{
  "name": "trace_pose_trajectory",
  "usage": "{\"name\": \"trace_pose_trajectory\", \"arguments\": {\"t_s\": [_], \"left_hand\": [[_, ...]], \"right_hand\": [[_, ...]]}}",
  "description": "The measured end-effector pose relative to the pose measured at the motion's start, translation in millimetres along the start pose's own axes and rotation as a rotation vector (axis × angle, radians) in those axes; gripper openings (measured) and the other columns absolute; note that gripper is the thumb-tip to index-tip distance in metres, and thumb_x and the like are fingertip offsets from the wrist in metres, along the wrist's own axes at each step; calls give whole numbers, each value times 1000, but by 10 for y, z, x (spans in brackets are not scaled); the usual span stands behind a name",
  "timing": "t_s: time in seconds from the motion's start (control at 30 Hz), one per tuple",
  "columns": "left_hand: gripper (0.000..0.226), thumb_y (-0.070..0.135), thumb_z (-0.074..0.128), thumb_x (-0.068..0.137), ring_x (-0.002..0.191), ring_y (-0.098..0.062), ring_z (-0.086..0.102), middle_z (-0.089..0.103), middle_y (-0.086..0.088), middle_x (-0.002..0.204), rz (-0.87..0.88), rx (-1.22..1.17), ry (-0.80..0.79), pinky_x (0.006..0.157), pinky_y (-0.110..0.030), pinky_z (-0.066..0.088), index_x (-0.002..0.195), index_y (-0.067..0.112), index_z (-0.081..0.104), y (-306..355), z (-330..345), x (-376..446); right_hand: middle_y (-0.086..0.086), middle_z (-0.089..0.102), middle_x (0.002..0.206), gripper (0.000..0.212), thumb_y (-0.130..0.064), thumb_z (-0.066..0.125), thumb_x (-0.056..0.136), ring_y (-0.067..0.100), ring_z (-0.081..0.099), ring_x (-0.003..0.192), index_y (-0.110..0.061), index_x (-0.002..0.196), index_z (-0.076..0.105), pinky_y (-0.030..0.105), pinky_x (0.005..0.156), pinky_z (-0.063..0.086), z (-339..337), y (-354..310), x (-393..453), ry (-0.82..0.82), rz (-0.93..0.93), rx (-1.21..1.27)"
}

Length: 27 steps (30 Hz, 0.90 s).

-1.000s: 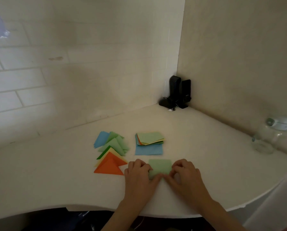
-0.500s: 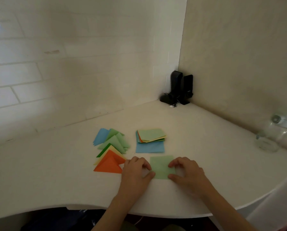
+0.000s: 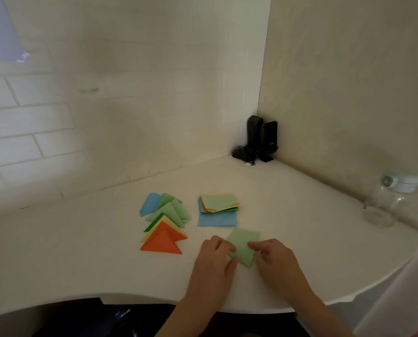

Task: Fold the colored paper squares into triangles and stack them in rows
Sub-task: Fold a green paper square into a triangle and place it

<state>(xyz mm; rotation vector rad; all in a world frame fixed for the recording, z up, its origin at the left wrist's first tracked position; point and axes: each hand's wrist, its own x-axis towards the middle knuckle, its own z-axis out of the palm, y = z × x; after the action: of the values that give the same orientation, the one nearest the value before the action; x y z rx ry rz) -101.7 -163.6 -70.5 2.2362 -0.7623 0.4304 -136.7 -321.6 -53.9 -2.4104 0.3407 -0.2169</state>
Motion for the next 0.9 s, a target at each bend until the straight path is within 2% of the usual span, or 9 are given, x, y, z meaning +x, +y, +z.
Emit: {"name": "trace_pose_trajectory", "arguments": {"t_s": [0.07,0.13,0.27,0.4,0.5,0.63,0.77,0.9], "left_hand": [[30,40,56,76,92,-7,42,51,8,100,5,28,-62,76,-16,34,98,20,59,27,42,-33],[37,48,54,70,87,-8,43,52,6,96,-2,44,-69,72,-16,34,92,19,60,42,79,-44],[21,29,57,75,86,-9,42,52,3,95,-23,52,-44,70,-19,35,90,14,58,53,73,-36],[4,15,57,81,82,-11,46,54,3,89,-9,69,-60,70,-25,38,84,16,57,-2,20,-38],[4,20,57,77,82,-12,50,57,7,86,-9,74,-85,71,-28,40,81,21,59,-83,-38,-37],[5,26,68,74,85,-12,47,58,12,89,-41,127,-44,74,-30,41,77,25,65,-203,-114,-11],[7,30,75,72,86,-11,42,55,13,89,-146,138,-23,78,-31,39,76,28,69,-324,-226,13],[11,41,68,78,94,-9,38,49,15,91,-222,175,-60,82,-26,30,83,31,69,-382,-257,51]], "right_hand": [[-3,62,111,35,-15,51,84,18,57,107,-32,111,65,33,95,42,29,-11,-66,-10,21,-13],[-5,64,114,36,-15,51,84,15,57,108,-31,113,65,28,97,42,38,-60,-133,-33,19,7],[-10,70,100,36,-15,53,79,10,62,96,-32,107,68,27,92,46,38,-211,-264,-75,-64,72],[-15,59,93,35,-39,52,71,8,56,87,-37,105,63,34,84,46,-12,-179,-250,20,-199,-93],[-13,45,95,30,-44,62,76,8,50,93,-41,106,60,29,80,40,-75,-143,-169,32,-215,-234],[-12,40,96,25,-53,59,80,7,44,97,-44,102,64,27,81,35,-72,-115,-84,-12,-182,-332],[-13,44,92,19,-52,60,81,7,46,93,-42,94,68,30,82,38,-31,-59,-28,-20,-153,-244],[-11,48,87,9,-51,62,79,6,50,86,-43,76,66,34,84,42,4,-54,21,-20,-109,-135]]}}
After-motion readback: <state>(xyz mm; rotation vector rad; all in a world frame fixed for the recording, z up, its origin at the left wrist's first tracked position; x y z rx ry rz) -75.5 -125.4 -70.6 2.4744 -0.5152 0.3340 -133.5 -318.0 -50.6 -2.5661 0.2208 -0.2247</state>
